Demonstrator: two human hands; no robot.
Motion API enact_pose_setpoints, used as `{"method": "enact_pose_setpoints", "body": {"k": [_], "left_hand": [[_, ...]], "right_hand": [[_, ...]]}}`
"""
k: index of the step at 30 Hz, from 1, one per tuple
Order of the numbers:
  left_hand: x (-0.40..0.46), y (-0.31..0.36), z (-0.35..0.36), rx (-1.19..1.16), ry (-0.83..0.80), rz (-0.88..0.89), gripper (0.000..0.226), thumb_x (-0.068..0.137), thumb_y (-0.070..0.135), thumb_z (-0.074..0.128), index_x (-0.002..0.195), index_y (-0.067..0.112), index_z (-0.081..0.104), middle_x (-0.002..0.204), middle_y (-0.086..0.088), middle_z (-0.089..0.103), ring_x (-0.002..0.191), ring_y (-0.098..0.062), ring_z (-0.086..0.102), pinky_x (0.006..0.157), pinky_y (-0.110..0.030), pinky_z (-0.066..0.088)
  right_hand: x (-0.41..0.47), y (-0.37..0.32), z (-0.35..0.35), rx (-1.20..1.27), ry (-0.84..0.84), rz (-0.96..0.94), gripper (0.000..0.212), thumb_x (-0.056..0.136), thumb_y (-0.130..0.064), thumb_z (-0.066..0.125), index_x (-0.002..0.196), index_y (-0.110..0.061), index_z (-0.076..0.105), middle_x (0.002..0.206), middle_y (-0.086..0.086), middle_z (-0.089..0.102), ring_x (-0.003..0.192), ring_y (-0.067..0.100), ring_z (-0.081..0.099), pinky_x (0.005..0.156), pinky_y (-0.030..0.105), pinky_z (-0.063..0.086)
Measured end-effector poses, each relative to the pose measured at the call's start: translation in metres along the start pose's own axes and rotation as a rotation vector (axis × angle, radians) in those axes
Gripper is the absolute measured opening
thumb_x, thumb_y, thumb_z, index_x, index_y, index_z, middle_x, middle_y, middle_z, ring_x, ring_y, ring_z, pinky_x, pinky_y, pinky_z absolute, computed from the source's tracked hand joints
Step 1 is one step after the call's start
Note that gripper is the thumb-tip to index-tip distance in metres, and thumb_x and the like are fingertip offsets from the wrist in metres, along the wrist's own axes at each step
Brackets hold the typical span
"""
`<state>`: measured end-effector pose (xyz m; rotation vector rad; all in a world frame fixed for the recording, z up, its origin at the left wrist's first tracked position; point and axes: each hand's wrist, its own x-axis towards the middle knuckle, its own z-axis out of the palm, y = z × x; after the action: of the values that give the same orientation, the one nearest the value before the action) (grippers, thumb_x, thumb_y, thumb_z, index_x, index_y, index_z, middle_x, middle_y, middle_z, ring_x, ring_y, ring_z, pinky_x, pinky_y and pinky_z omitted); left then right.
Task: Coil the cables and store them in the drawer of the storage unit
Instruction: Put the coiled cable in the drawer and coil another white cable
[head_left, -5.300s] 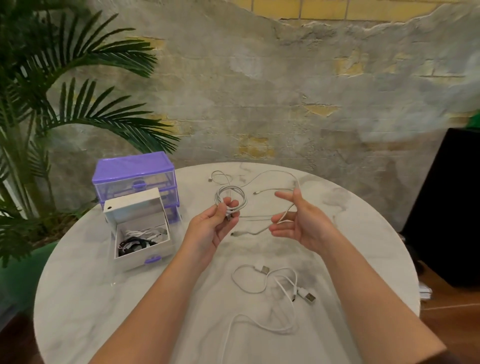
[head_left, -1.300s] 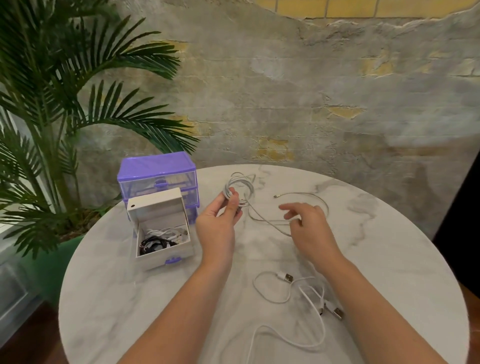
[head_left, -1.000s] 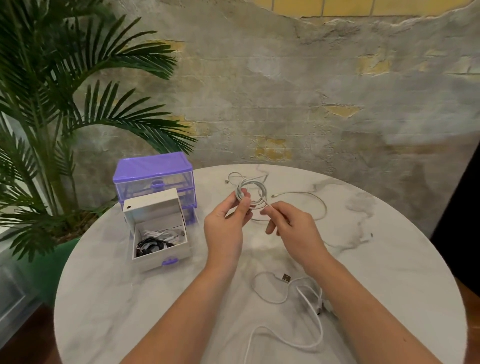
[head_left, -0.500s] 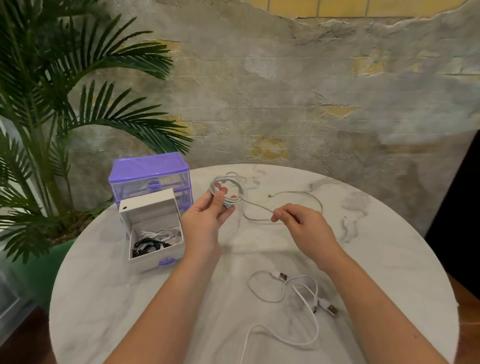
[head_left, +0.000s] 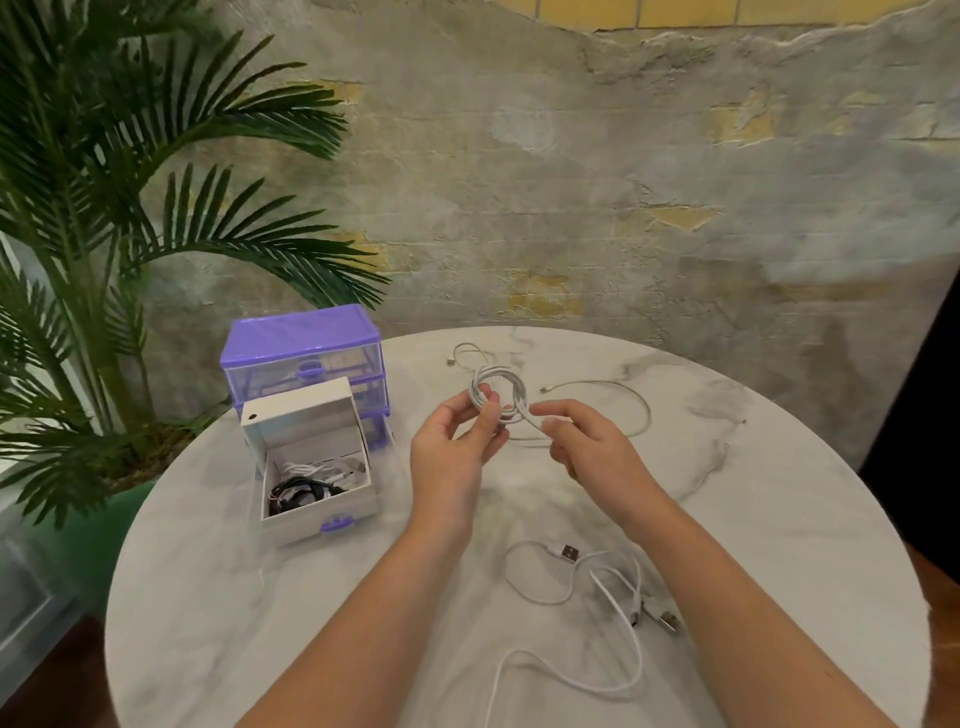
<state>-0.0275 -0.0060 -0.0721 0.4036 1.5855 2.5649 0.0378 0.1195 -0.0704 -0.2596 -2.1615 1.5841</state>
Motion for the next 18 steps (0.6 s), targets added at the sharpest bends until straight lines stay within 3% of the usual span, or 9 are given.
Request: {"method": "enact_pose_setpoints", "body": {"k": [3,7,10,14,18], "left_hand": [[-0.003,-0.002,0.003,0.024,-0.052,-0.009,0.018,0.088,0.012,0.068,0.105,0.010,0.068,0.109,-0.014,0.070,0.091,-0.018,0.070,0.077,-0.025,0.057],[-0.004,-0.002,0.004,0.056,-0.076,-0.016,0.017,0.090,0.006,0.063,0.107,0.008,0.066,0.108,-0.011,0.071,0.099,-0.022,0.070,0.078,-0.026,0.058],[-0.001,0.002,0.000,0.057,-0.095,0.001,0.019,0.092,0.005,0.060,0.110,0.007,0.066,0.106,-0.010,0.072,0.098,-0.024,0.069,0.079,-0.026,0.058],[0.003,0.009,-0.004,0.061,-0.147,0.011,0.018,0.093,0.005,0.058,0.109,0.009,0.066,0.101,-0.007,0.072,0.092,-0.019,0.070,0.078,-0.026,0.058],[0.001,0.008,-0.002,0.095,-0.226,-0.010,0.015,0.093,0.008,0.059,0.104,0.014,0.066,0.095,-0.003,0.074,0.084,-0.015,0.071,0.073,-0.023,0.057]], "right_hand": [[0.002,0.003,0.000,-0.037,0.031,-0.018,0.023,0.091,-0.048,0.059,0.100,-0.029,0.069,0.062,-0.011,0.050,0.057,0.004,0.044,0.060,0.020,0.039],[0.005,0.002,-0.004,-0.006,-0.031,-0.026,0.006,0.095,-0.026,0.061,0.094,-0.022,0.066,0.063,-0.005,0.061,0.048,0.004,0.041,0.052,0.020,0.034],[0.001,-0.001,-0.011,0.037,-0.139,-0.057,0.009,0.097,-0.014,0.056,0.102,-0.013,0.063,0.070,-0.004,0.065,0.049,0.003,0.040,0.047,0.012,0.032],[0.000,-0.001,-0.012,-0.038,-0.151,-0.105,0.015,0.099,-0.010,0.052,0.109,-0.011,0.062,0.068,-0.004,0.055,0.053,-0.004,0.048,0.054,0.008,0.038],[0.003,0.001,-0.010,0.077,0.003,-0.028,0.011,0.093,-0.020,0.061,0.097,-0.014,0.070,0.066,-0.007,0.052,0.062,0.002,0.046,0.062,0.013,0.036]]}}
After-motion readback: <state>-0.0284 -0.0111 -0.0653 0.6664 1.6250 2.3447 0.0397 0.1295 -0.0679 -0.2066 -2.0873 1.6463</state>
